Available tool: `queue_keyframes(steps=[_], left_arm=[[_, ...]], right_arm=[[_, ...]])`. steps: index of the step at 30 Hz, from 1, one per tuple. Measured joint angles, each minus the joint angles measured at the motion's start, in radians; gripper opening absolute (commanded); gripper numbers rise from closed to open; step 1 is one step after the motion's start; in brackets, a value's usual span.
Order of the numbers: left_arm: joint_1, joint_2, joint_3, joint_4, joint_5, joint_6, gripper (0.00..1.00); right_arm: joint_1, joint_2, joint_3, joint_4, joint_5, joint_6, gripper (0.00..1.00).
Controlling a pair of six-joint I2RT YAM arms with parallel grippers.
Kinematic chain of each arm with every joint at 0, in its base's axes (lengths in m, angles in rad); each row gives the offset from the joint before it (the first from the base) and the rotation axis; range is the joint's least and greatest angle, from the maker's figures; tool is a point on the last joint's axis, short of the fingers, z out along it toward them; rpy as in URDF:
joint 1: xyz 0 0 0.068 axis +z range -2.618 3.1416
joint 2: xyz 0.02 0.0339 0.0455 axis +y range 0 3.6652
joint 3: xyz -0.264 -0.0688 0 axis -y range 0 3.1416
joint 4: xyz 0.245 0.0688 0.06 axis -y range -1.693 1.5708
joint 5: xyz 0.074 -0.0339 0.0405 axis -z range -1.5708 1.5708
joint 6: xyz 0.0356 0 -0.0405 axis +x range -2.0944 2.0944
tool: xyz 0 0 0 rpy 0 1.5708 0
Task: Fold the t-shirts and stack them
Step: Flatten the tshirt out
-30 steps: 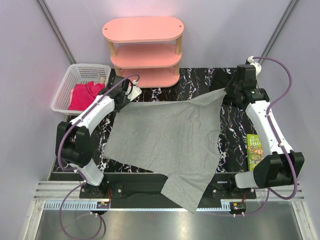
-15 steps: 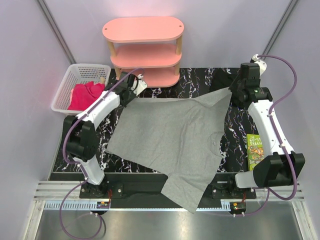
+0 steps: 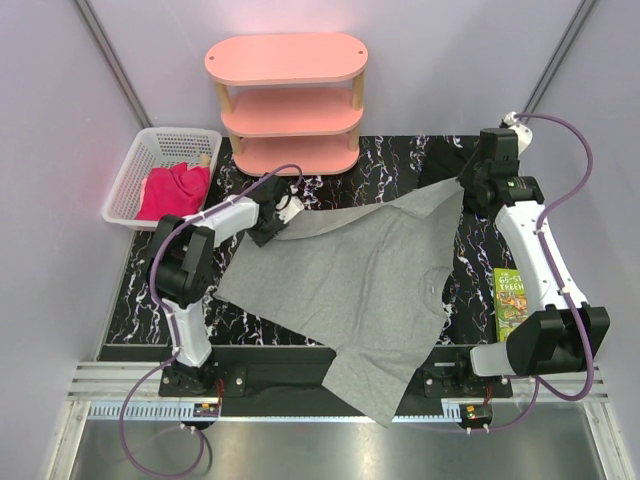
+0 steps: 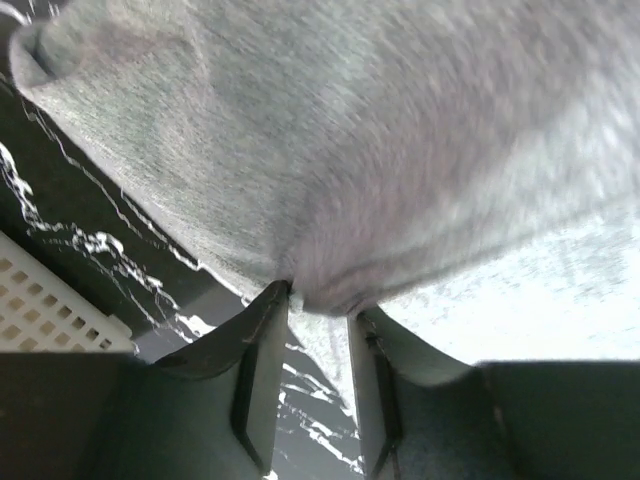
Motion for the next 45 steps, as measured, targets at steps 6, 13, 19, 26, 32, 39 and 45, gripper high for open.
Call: queue_keyframes(steps=[6, 13, 19, 26, 32, 39, 45], left_arm=[[-0.008, -0.008, 0.000, 0.016, 0.015, -0.018, 0.88], [-0.001, -0.047, -0.019, 0.055, 0.014, -0.016, 0.77], [0.024, -0.033, -0.015, 0.064, 0.013, -0.005, 0.56], [0.071, 0.017, -0.008, 0.075, 0.014, 0.003, 0.51], [0.091, 0.017, -0.007, 0.078, 0.014, 0.018, 0.29], [0.093, 0.017, -0.007, 0.081, 0.015, 0.030, 0.11], [0.093, 0.017, -0.007, 0.081, 0.014, 0.048, 0.00]], right_arm=[[0.000, 0.000, -0.023, -0.001, -0.008, 0.009, 0.00], [0.000, 0.000, -0.032, 0.000, -0.016, 0.016, 0.00], [0.000, -0.001, -0.034, 0.000, -0.016, 0.016, 0.00], [0.000, -0.006, -0.034, 0.000, -0.016, 0.016, 0.00], [0.000, -0.006, -0.034, 0.000, -0.027, 0.022, 0.00], [0.000, -0.007, -0.034, 0.000, -0.033, 0.024, 0.00], [0.000, -0.008, -0.034, 0.000, -0.034, 0.024, 0.00]])
